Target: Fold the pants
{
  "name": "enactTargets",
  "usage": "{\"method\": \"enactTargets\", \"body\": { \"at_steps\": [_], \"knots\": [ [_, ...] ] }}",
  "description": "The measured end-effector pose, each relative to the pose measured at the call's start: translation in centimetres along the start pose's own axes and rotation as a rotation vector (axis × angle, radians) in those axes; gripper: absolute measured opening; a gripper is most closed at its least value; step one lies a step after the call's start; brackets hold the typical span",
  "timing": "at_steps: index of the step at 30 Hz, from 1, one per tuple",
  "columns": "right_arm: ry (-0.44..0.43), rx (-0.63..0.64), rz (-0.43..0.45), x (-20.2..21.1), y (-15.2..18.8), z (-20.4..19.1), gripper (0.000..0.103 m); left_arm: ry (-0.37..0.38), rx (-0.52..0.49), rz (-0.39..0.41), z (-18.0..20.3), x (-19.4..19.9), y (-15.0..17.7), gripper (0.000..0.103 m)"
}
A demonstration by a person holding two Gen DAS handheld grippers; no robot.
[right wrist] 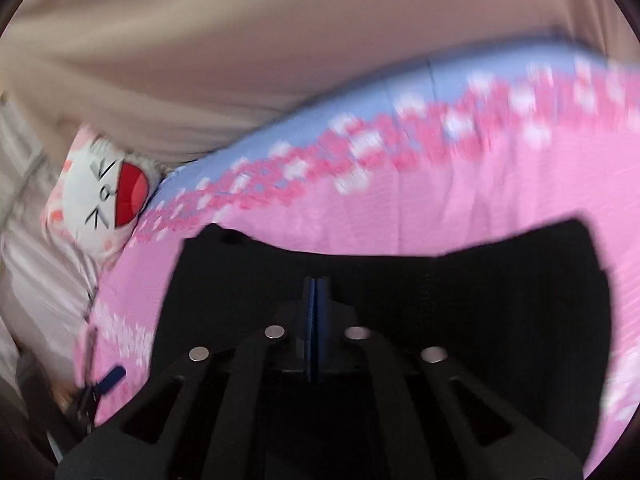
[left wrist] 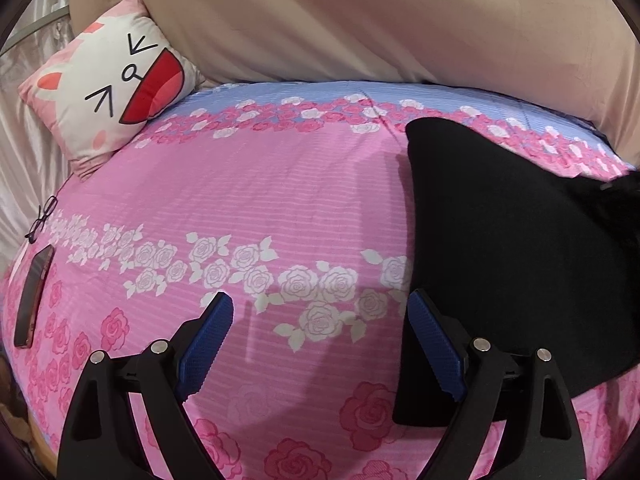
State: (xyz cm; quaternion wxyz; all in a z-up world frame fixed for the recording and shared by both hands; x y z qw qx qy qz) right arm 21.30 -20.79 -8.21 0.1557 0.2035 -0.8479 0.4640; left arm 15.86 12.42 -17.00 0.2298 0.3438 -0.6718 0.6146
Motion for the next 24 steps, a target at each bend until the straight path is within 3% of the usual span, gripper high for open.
{"method": "enactTargets", "body": {
  "at_steps": [3, 6, 8, 10, 11, 14, 17, 20, 24],
  "knots": [
    [0.150, 0.040, -0.050, -0.8, 0.6, 3.3, 0.003, 0.015, 0.021, -0.015, -0.2, -0.3, 0.0, 0.087],
    [0.093, -0.082, 0.029, 2.9, 0.2, 5.6, 0.000, 0.031, 0.024, -0.019, -0.8, 0.4, -0.2, 0.087],
    [0.108, -0.084, 0.101, 6.4, -0.5, 6.4, 0.013, 0.061, 0.045, 0.001, -1.8, 1.3, -0.6, 0.087],
    [0.150, -0.079, 0.140, 9.2, -0.9, 7.8, 0.058, 0.087, 0.071, -0.001, -2.5, 2.0, -1.1, 0.087],
    [0.164, -0.083, 0.155, 10.7, -0.9, 8.8, 0.063, 0.103, 0.095, 0.005, -2.9, 2.5, -1.5, 0.087],
    [0.166, -0.141, 0.144, 12.1, -0.5, 11.2, 0.063, 0.135, 0.139, 0.011, -2.7, 3.3, -2.4, 0.087],
    [0.138, -0.152, 0.086, 9.9, 0.1, 11.5, 0.063, 0.157, 0.138, 0.004, -1.4, 3.6, -2.8, 0.087],
    [0.119, -0.043, 0.035, 6.4, 1.2, 9.5, 0.056, 0.168, 0.099, -0.010, 0.8, 3.9, -2.5, 0.087],
    [0.170, 0.097, 0.047, 4.4, 1.0, 7.5, 0.055, 0.147, 0.026, 0.005, 2.7, 4.7, -1.9, 0.087]
  ]
}}
Point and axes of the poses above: each gripper's, at about its wrist camera, not at the fingertips, and x roughly against the way its jaws point, z to its right, y to its underside, the point moved 9 cm from there along -x, roughly the way its jaws point, and after that the axes turned 6 degrees about -y, right-handed, at the moved point
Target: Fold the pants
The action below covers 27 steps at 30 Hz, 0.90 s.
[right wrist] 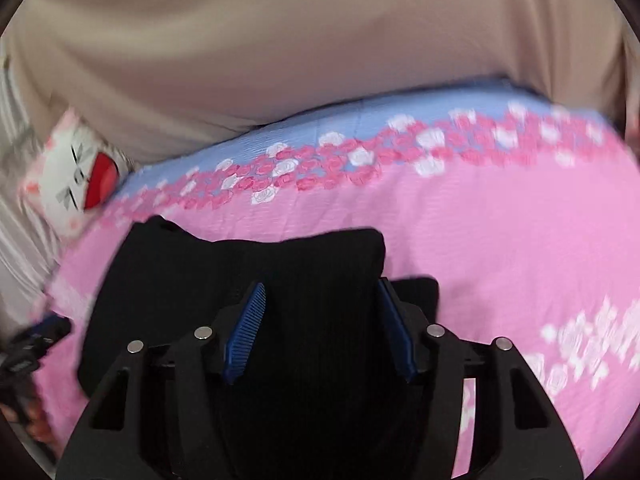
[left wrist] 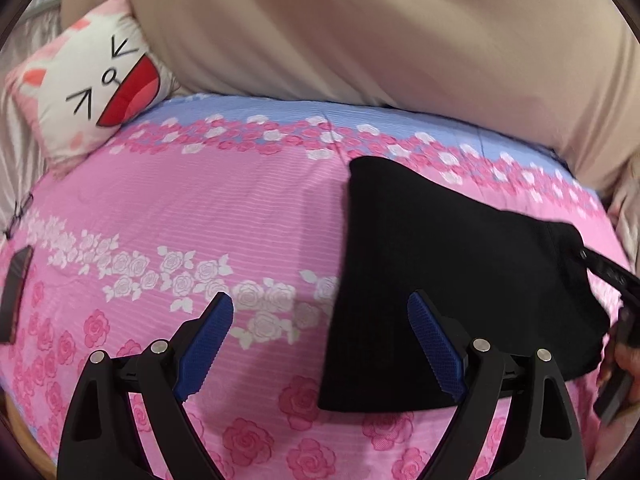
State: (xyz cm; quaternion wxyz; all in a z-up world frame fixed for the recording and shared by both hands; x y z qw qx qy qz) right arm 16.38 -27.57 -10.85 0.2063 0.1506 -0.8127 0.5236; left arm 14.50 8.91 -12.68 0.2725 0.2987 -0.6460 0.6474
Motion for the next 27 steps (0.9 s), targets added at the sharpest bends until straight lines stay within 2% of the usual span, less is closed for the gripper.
{"method": "enactTargets", "body": {
  "at_steps": [2, 4, 7, 9, 11, 13, 14, 16, 18, 20, 21, 22, 23, 25, 27],
  "knots": [
    [-0.036, -0.031, -0.028, -0.8, -0.1, 0.3, 0.053, -0.009, -0.013, -0.005, 0.5, -0.1, 0.2, 0.087],
    [-0.061, -0.084, -0.051, -1.0, -0.1, 0.9, 0.024, -0.011, -0.009, -0.012, 0.7, -0.2, 0.2, 0.087],
    [-0.081, -0.109, 0.035, 3.3, -1.5, 1.2, 0.020, -0.014, -0.002, -0.006, 0.6, 0.2, 0.0, 0.087],
    [-0.044, -0.099, 0.090, 6.0, -1.4, 1.5, 0.020, -0.029, -0.008, 0.008, 0.3, 0.3, -0.2, 0.087],
    [0.008, -0.105, 0.053, 5.0, 0.1, 3.0, 0.020, -0.049, -0.015, 0.003, 0.2, -0.2, 0.0, 0.087],
    [-0.012, -0.122, -0.064, 1.2, 2.6, 4.3, 0.022, -0.061, -0.016, -0.014, 0.4, -1.5, 0.4, 0.087],
    [-0.046, -0.155, 0.003, 1.9, 2.3, 4.5, 0.021, -0.077, -0.015, -0.016, 0.4, -1.9, 0.5, 0.087],
    [-0.057, -0.227, 0.061, 4.6, 1.2, 4.9, 0.024, -0.116, -0.026, 0.000, 0.2, -2.0, 0.4, 0.087],
    [-0.036, -0.208, 0.150, 7.8, 0.0, 4.3, 0.025, -0.121, -0.028, -0.002, -0.2, -1.4, 0.3, 0.087],
    [-0.102, -0.165, 0.161, 9.6, -0.4, 1.6, 0.025, -0.104, -0.014, 0.017, -0.4, -0.5, -0.2, 0.087],
    [-0.145, -0.150, 0.151, 9.8, -0.2, 0.2, 0.025, -0.090, -0.009, 0.026, -0.2, -0.2, -0.5, 0.087],
    [-0.195, -0.116, 0.099, 9.0, 0.8, -1.9, 0.025, -0.075, -0.008, 0.034, 0.2, 0.1, -0.8, 0.087],
    [-0.203, -0.092, 0.052, 8.0, 2.0, -2.7, 0.023, -0.067, -0.013, 0.038, 0.6, 0.2, -1.0, 0.087],
    [-0.107, -0.064, -0.057, 4.5, 5.0, -1.9, 0.016, -0.079, -0.055, 0.027, 1.9, -0.8, -0.8, 0.087],
    [-0.139, -0.140, -0.017, 3.9, 5.9, -0.2, 0.005, -0.115, -0.095, -0.001, 2.7, -2.8, -0.1, 0.088]
  ]
}}
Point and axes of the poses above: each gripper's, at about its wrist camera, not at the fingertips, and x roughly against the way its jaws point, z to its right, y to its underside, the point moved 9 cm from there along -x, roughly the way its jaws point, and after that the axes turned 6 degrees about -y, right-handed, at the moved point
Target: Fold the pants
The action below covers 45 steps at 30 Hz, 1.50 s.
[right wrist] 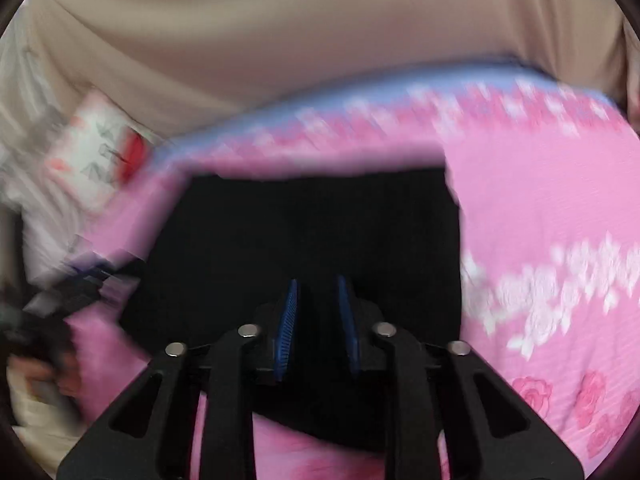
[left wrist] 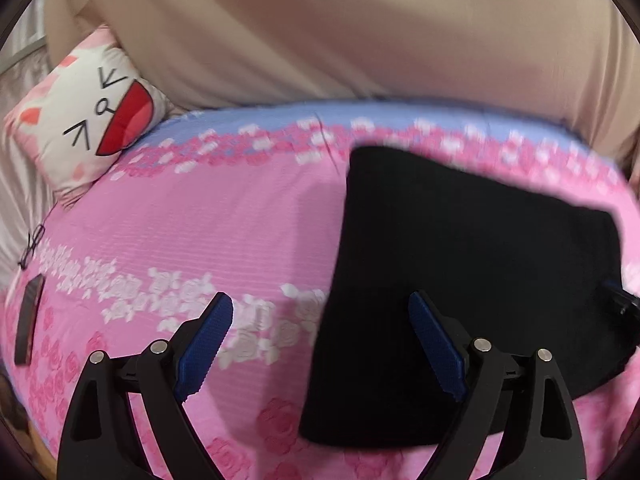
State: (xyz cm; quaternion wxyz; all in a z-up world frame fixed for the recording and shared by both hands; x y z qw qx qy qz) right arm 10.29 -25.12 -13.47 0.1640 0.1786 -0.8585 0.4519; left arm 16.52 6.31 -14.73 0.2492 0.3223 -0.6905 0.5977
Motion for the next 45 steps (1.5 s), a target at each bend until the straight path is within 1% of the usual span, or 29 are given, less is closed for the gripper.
{"method": "enactTargets", "body": {
  "at_steps": [1, 2, 3, 4, 6, 8, 9, 10, 11, 12, 13, 15, 17, 18, 21, 23, 24, 25, 26, 30, 34, 35, 36, 37, 39, 41, 43, 44, 45],
  "knots": [
    [-0.005, -0.067, -0.003, 0.9, -0.3, 0.3, 0.003, -0.011, -0.001, 0.003, 0.0, -0.3, 0.1, 0.092],
    [0.014, -0.066, 0.019, 1.9, -0.8, 0.0, 0.005, -0.025, 0.004, 0.014, -0.3, -0.1, 0.1, 0.093],
    [0.031, -0.037, 0.042, 2.9, -1.1, -0.6, 0.011, -0.026, 0.004, 0.021, -0.5, 0.3, 0.0, 0.093],
    [0.021, 0.005, 0.049, 3.8, -1.2, -1.8, 0.011, -0.020, -0.001, 0.016, -0.5, 0.6, 0.0, 0.092],
    [-0.007, 0.032, 0.024, 3.8, 0.0, -2.7, 0.011, -0.014, 0.006, 0.011, -0.6, 0.5, 0.0, 0.092],
    [0.067, 0.066, -0.060, 2.1, 2.1, -1.2, 0.009, -0.012, 0.019, 0.005, -0.7, 0.3, 0.2, 0.093],
    [0.067, 0.065, -0.054, 1.8, 2.6, -0.5, 0.002, -0.006, 0.020, 0.004, -0.7, 0.3, 0.2, 0.093],
    [0.030, 0.017, -0.025, 2.5, 2.7, -0.1, 0.001, -0.002, 0.017, 0.004, -0.6, 0.4, 0.2, 0.093],
    [0.027, -0.024, -0.017, 3.5, 2.7, 0.1, 0.001, -0.005, 0.012, 0.006, -0.6, 0.5, 0.3, 0.093],
    [0.039, -0.027, -0.001, 4.4, 2.5, -0.1, 0.002, -0.009, 0.004, 0.009, -0.7, 0.6, 0.3, 0.093],
    [0.062, -0.005, 0.016, 5.5, 2.4, -0.6, 0.006, -0.013, -0.003, 0.012, -0.7, 0.7, 0.3, 0.093],
    [0.069, 0.021, 0.008, 5.9, 2.7, -1.5, 0.013, -0.016, -0.005, 0.015, -0.8, 0.7, 0.4, 0.093],
    [0.070, 0.060, -0.016, 5.6, 3.6, -2.3, 0.026, -0.015, 0.005, 0.011, -0.8, 0.6, 0.4, 0.093],
    [0.077, 0.074, -0.019, 5.5, 3.9, -2.3, 0.031, -0.015, 0.008, 0.011, -0.8, 0.7, 0.4, 0.093],
    [0.115, 0.103, -0.006, 5.3, 4.2, -2.3, 0.031, -0.016, 0.010, 0.009, -0.8, 0.7, 0.5, 0.093],
    [0.145, 0.111, 0.037, 6.5, 3.8, -2.5, 0.031, -0.012, 0.008, 0.005, -0.9, 1.0, 0.5, 0.093],
    [0.158, 0.114, 0.051, 7.1, 3.6, -2.5, 0.035, -0.009, 0.004, 0.005, -1.0, 1.2, 0.6, 0.093],
    [0.171, 0.114, 0.055, 7.4, 3.7, -2.3, 0.047, -0.008, 0.001, 0.007, -1.1, 1.5, 0.7, 0.093],
    [0.189, 0.115, 0.049, 7.7, 4.0, -1.8, 0.051, -0.008, 0.003, 0.008, -1.3, 1.7, 0.7, 0.092],
    [0.201, 0.088, 0.025, 7.5, 4.9, -0.3, 0.051, -0.004, 0.023, 0.004, -2.0, 2.6, 1.3, 0.092],
    [0.182, 0.115, 0.030, 6.8, 4.6, -1.0, 0.051, 0.006, 0.045, -0.015, -2.2, 2.6, 2.0, 0.092],
    [0.175, 0.124, 0.026, 6.5, 4.6, -1.2, 0.048, 0.006, 0.047, -0.016, -2.2, 2.6, 2.1, 0.092],
    [0.165, 0.130, 0.020, 6.0, 4.5, -1.5, 0.033, 0.005, 0.048, -0.017, -2.2, 2.7, 2.1, 0.092],
    [0.176, 0.142, 0.015, 5.6, 4.4, -1.6, 0.027, 0.000, 0.049, -0.017, -2.3, 2.8, 2.1, 0.092],
    [0.200, 0.186, 0.004, 5.6, 4.3, -2.0, 0.024, -0.011, 0.048, -0.017, -2.6, 3.0, 2.2, 0.092],
    [0.191, 0.169, 0.039, 7.6, 3.7, -2.1, 0.023, -0.018, 0.051, -0.021, -3.0, 3.2, 2.3, 0.092],
    [0.197, 0.159, 0.043, 8.3, 3.6, -1.4, 0.023, -0.023, 0.053, -0.023, -3.5, 3.1, 2.6, 0.092],
    [0.213, 0.156, 0.005, 7.5, 4.1, -0.3, 0.023, -0.024, 0.055, -0.024, -3.7, 3.0, 2.7, 0.093],
    [0.204, 0.148, -0.055, 5.9, 5.1, 0.6, 0.024, -0.020, 0.060, -0.032, -3.8, 2.5, 3.0, 0.093]
  ]
}}
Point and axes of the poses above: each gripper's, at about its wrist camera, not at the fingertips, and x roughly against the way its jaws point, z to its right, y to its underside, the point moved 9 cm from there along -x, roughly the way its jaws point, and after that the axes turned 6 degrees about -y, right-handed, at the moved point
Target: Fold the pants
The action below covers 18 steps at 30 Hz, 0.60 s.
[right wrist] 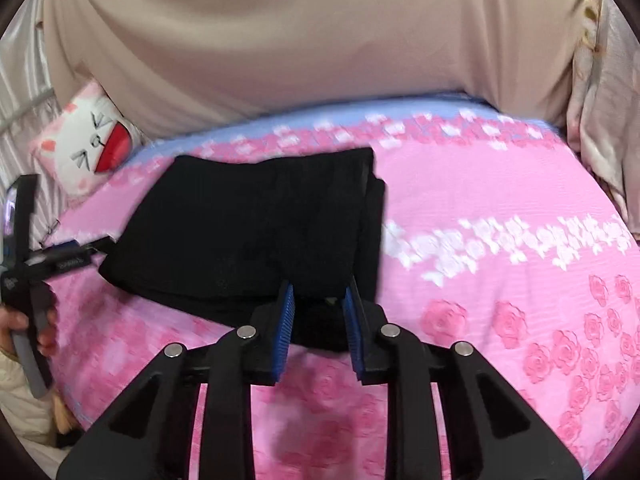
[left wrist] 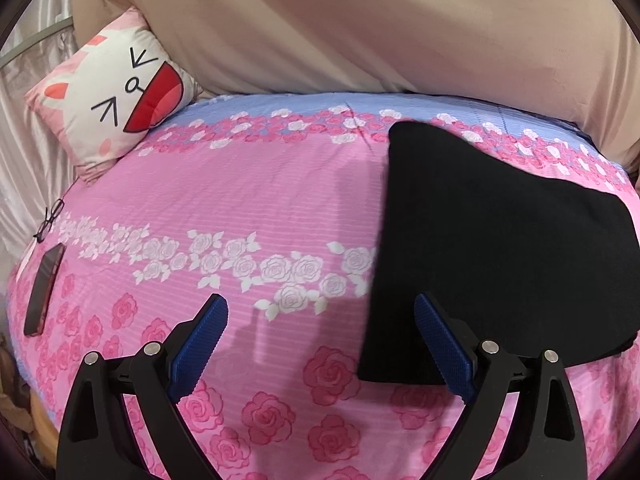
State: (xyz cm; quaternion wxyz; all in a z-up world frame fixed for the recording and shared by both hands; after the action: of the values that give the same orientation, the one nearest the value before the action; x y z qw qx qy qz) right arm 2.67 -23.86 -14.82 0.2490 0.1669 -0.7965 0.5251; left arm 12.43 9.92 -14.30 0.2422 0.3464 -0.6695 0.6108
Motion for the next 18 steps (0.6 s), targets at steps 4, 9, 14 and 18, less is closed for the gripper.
{"method": "enactTargets", "body": {
  "at_steps": [4, 9, 14, 18],
  "knots": [
    [-0.100, -0.130, 0.059, 1.7, -0.1, 0.8, 0.041, 0.017, 0.037, -0.023, -0.6, -0.1, 0.0, 0.092],
    [-0.214, -0.310, 0.089, 3.9, 0.6, 3.5, 0.064, 0.309, 0.188, -0.123, -0.9, 0.4, -0.1, 0.092],
    [-0.058, -0.168, 0.028, 3.2, 2.5, 3.5, 0.064, 0.537, 0.297, -0.323, 0.9, -1.0, 2.0, 0.092],
    [-0.018, -0.025, -0.006, 1.6, 2.3, 1.3, 0.064, 0.530, 0.256, -0.316, 2.2, -1.1, 2.3, 0.092]
  ]
}}
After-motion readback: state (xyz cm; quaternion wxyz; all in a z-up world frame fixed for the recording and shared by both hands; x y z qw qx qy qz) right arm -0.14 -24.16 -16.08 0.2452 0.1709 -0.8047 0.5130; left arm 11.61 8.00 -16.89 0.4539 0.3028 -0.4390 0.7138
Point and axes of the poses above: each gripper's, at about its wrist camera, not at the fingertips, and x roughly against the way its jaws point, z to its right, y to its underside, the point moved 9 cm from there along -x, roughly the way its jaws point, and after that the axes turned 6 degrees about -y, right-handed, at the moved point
